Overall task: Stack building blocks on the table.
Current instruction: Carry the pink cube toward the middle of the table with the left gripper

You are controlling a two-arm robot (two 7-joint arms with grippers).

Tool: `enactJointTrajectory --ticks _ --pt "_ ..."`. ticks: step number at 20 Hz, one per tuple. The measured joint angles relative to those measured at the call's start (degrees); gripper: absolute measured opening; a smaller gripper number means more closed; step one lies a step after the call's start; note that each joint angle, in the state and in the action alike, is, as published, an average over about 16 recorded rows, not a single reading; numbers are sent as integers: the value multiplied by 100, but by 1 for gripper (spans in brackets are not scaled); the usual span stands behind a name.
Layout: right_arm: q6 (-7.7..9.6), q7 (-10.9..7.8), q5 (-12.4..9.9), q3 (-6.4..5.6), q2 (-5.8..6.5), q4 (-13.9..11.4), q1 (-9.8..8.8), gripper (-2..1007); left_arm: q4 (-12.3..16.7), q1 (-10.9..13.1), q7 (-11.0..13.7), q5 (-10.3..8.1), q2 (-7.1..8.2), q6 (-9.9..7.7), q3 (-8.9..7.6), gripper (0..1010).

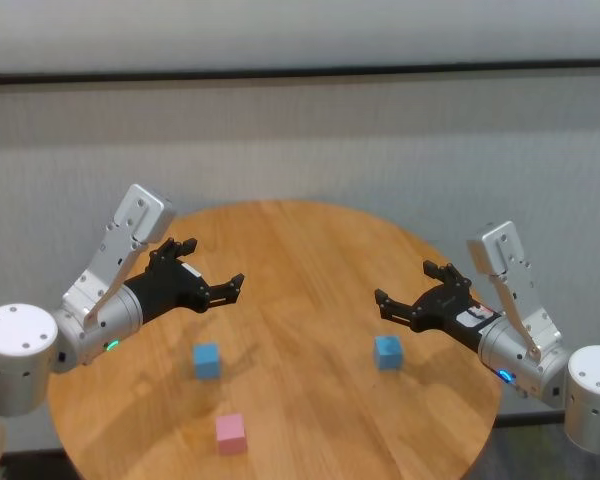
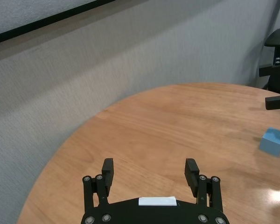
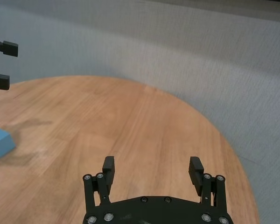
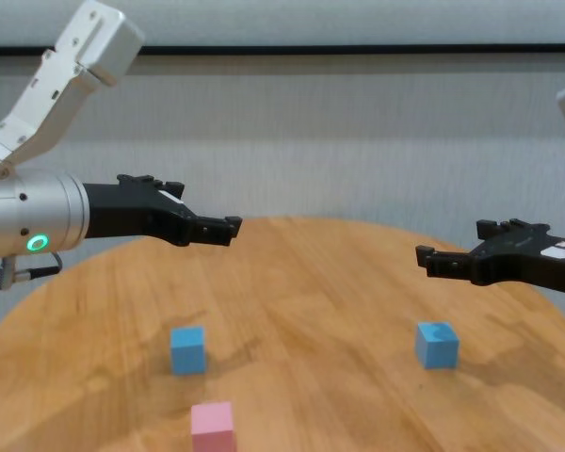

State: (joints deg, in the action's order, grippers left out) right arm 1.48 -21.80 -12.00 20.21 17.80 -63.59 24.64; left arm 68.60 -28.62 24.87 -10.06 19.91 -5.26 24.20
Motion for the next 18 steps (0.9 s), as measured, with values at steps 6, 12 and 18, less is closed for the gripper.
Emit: enactJointTrajectory --ticks 6,12,18 --pt "0 0 0 0 0 0 0 1000 0 0 0 0 0 0 0 1000" --pt "0 0 0 0 0 0 0 1000 0 0 0 0 0 0 0 1000" --pt "0 0 0 0 0 0 0 1000 0 0 0 0 0 0 0 1000"
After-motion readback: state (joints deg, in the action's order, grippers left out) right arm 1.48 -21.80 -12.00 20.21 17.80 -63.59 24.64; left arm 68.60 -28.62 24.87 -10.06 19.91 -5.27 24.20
